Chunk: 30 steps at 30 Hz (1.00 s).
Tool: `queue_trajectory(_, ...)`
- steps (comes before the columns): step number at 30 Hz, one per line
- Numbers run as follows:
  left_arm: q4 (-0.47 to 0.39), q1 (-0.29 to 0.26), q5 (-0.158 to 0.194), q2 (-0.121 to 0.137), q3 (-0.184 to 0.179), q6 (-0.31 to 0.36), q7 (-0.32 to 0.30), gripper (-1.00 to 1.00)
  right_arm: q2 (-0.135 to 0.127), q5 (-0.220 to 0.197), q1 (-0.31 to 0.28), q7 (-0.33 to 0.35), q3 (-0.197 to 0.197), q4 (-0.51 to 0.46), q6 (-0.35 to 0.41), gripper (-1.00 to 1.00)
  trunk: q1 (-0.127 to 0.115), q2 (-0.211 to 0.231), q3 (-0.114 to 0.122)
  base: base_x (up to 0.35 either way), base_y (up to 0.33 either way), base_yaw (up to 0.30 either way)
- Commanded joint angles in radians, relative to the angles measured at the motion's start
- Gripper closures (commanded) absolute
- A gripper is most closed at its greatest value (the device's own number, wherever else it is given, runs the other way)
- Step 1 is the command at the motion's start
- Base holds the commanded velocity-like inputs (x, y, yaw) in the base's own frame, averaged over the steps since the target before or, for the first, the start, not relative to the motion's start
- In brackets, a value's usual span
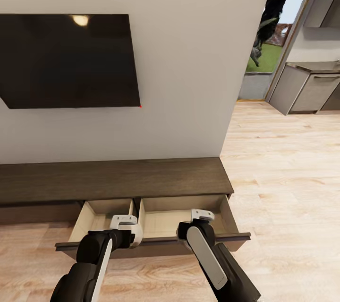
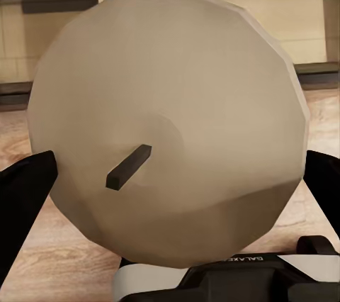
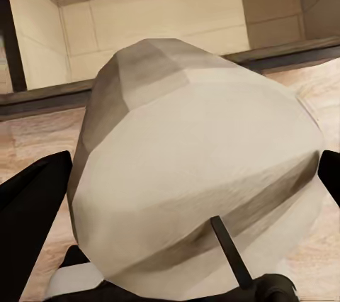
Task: Place each of the two pumpkins and all three candles from the living room inside a cabinet in the living room (use any cabinet), then make sure every cabinet is closed, and position the cauldron so it is next to a table in the living room.
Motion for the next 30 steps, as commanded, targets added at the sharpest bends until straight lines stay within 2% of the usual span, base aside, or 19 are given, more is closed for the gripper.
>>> queue_trajectory(1, 0.0, 0.0, 0.0, 0.0, 0.0, 0.0, 0.0, 1.0, 0.015, 0.007, -0.006, 0.0, 0.003, 0.024, 0.004, 1.0, 0.0, 0.0, 0.0, 0.007, 0.0, 0.0)
queue_trajectory(2, 0.0, -0.001, 0.0, 0.0, 0.0, 0.0, 0.0, 1.0, 0.019, 0.01, -0.015, -0.002, 0.005, 0.049, 0.006, 1.0, 0.0, 0.0, 0.0, 0.005, 0.0, 0.0)
queue_trajectory(7, 0.0, -0.003, 0.005, 0.0, -0.004, -0.002, 0.0, 1.0, 0.019, 0.008, -0.14, 0.003, 0.005, 0.175, 0.004, 1.0, 0.0, 0.0, 0.0, 0.001, 0.0, 0.0)
queue_trajectory(10, -0.003, -0.007, 0.007, 0.0, -0.006, -0.005, 0.0, 1.0, 0.019, 0.005, -0.184, 0.005, 0.003, 0.224, -0.001, 1.0, 0.0, 0.0, 0.0, 0.0, 0.0, 0.0)
queue_trajectory(14, -0.006, -0.009, 0.007, 0.0, -0.008, -0.008, 0.0, 1.0, 0.019, 0.006, -0.198, 0.008, 0.005, 0.254, -0.043, 1.0, 0.0, 0.0, 0.0, 0.0, 0.0, 0.0)
queue_trajectory(20, -0.006, -0.009, 0.007, 0.0, -0.061, -0.009, 0.001, 1.0, 0.019, 0.006, -0.199, 0.008, 0.011, 0.271, -0.072, 1.0, 0.0, 0.0, 0.0, 0.056, 0.0, 0.0)
queue_trajectory(30, -0.002, -0.009, 0.009, 0.0, -0.071, -0.017, 0.001, 1.0, 0.019, 0.002, -0.196, 0.008, 0.022, 0.278, -0.074, 1.0, 0.0, 0.0, 0.0, 0.111, 0.0, 0.0)
